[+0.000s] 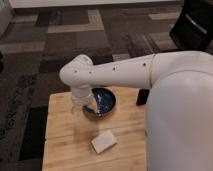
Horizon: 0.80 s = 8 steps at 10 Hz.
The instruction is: Pick up the ceramic bowl
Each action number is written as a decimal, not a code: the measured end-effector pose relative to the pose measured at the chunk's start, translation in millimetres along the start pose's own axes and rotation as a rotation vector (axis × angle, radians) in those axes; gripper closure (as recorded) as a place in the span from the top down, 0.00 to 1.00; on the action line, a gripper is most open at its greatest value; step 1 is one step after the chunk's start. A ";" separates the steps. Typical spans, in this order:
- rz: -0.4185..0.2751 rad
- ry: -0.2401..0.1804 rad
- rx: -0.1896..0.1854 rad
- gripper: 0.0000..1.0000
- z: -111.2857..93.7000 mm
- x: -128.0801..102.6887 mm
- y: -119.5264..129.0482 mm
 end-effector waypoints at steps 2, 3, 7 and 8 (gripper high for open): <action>-0.033 0.009 0.016 0.65 2.3 -0.6 -1.5; -0.052 0.010 0.026 0.65 3.2 -1.3 -2.1; -0.179 0.007 0.071 0.65 9.7 -9.4 -7.2; -0.206 -0.005 0.061 0.65 12.5 -14.7 -10.7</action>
